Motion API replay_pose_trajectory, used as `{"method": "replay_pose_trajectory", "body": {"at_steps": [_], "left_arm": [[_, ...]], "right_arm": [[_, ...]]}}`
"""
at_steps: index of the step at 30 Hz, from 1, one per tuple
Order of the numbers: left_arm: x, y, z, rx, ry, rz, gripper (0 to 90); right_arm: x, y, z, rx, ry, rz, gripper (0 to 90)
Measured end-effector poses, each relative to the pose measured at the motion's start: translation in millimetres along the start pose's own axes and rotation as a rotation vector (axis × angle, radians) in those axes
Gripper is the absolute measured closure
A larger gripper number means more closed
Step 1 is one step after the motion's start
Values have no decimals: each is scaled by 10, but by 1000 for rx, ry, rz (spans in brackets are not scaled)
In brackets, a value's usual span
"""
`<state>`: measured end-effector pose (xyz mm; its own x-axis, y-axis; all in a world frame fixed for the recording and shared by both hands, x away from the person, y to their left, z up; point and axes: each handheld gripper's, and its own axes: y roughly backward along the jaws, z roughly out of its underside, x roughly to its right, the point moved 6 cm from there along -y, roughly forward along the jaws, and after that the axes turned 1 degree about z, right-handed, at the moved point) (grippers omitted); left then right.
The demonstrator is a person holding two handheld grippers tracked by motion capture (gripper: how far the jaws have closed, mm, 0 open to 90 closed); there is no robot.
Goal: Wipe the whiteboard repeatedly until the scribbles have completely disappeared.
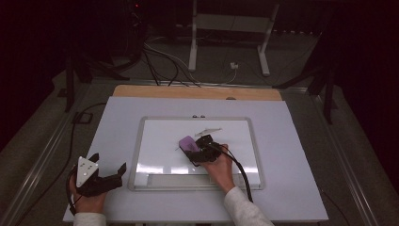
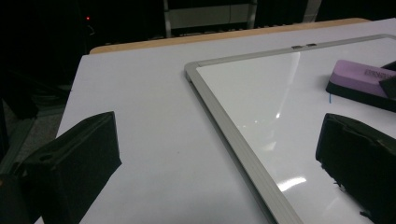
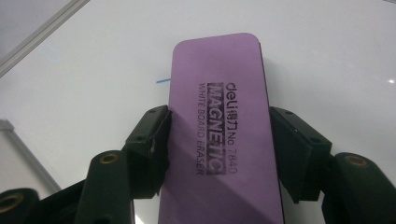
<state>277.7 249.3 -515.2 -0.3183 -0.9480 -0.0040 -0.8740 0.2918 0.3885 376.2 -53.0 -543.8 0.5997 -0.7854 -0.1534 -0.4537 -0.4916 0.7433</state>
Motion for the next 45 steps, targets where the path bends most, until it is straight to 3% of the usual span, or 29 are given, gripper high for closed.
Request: {"method": "replay_pose_trajectory", "body": {"at_steps": [2,4,7,8,14,16,18,20,23,24,29,31,33,37,39,41,45], "left_arm": [[-3,3,1,0,1,0,6],[-5,5,-1,4,5,0,6],[-5,-2,1,2,1,2,6],[-4,-4,2,1,1,2,6],[2,-2,-2,1,0,1,6],[-2,2,-1,1,1,1,6],[-5,7,-2,4,5,0,6],[-10,9,-3,5,6,-1,6],[-5,0,-1,3,3,2,6],[-4,-4,0,2,1,1,6],[4,-1,-5,2,0,2,6],[-1,7,-6,4,2,1,6],[-7,10,-4,5,5,0,6],[-4,1,-2,3,3,3,6],[3,-4,-2,1,0,3,6],[7,-11,-1,-1,-1,5,6],[5,-9,-3,1,-1,4,6]], "right_arm": [[49,2,-5,1,-12,2,410],[138,10,-23,10,-22,49,410],[227,16,-28,10,-69,47,410],[207,25,-19,7,-59,52,411],[-7,43,44,-17,10,-21,410],[-13,45,43,-19,24,-21,411],[33,44,32,-14,13,-3,411],[153,49,5,2,-4,55,410],[230,47,-1,6,-58,54,411],[210,50,2,6,-44,61,410],[-51,29,40,-12,35,-26,410],[-56,22,28,-13,43,-23,410],[11,12,9,-5,17,-7,410],[312,2,-65,23,-70,85,410],[389,-13,-90,29,-114,94,410],[363,-28,-108,28,-102,108,410],[104,-86,-107,12,-40,24,410]]}}
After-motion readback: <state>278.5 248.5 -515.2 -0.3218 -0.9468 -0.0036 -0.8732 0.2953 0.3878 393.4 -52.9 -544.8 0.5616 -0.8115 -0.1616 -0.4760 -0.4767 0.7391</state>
